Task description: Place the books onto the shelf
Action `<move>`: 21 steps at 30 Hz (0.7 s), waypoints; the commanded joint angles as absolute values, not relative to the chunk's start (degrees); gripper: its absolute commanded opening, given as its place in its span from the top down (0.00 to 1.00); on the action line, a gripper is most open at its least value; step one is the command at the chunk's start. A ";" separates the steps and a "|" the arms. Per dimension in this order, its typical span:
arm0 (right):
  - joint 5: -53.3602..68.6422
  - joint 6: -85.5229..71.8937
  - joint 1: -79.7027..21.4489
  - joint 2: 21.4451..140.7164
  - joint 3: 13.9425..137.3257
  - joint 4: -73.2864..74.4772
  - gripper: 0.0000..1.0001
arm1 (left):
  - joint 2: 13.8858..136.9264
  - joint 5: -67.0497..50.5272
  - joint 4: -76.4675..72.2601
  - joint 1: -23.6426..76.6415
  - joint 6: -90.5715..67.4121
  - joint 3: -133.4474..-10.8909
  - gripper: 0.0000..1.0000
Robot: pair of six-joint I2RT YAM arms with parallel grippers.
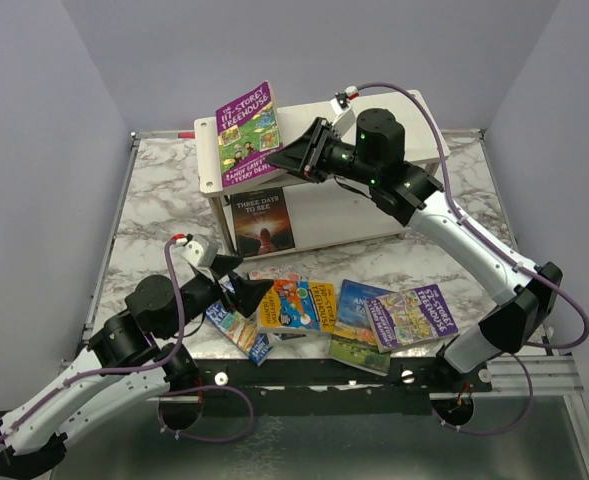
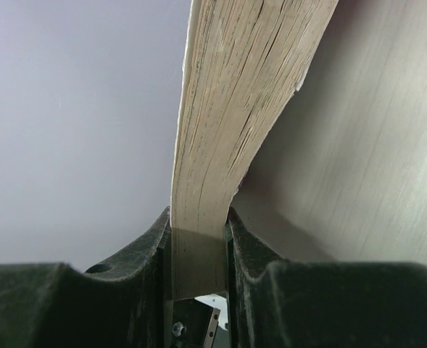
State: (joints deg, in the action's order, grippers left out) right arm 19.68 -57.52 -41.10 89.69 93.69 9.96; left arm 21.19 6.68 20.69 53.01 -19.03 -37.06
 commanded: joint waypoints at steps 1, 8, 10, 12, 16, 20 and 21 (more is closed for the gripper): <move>17.75 -57.30 -41.70 90.66 95.61 6.42 0.99 | 20.40 5.32 21.30 53.17 -18.39 -36.40 0.01; 15.00 -57.12 -41.75 90.88 94.73 6.74 0.93 | 20.18 5.44 21.33 53.17 -18.56 -36.38 0.01; 14.92 -57.19 -41.72 90.80 94.50 6.52 0.88 | 20.23 5.45 21.34 53.18 -18.62 -36.36 0.01; 14.66 -57.09 -41.80 90.56 94.02 6.38 0.82 | 20.30 5.45 21.34 53.22 -18.61 -36.37 0.01; 14.24 -56.70 -41.84 90.35 93.30 6.74 0.72 | 20.60 5.43 21.36 53.17 -18.61 -36.34 0.01; 14.09 -56.14 -41.83 90.26 93.14 7.15 0.66 | 20.62 5.62 21.31 53.15 -18.60 -36.47 0.01; 13.93 -55.90 -41.79 90.34 93.18 7.38 0.64 | 20.58 5.62 21.33 53.17 -18.61 -36.43 0.01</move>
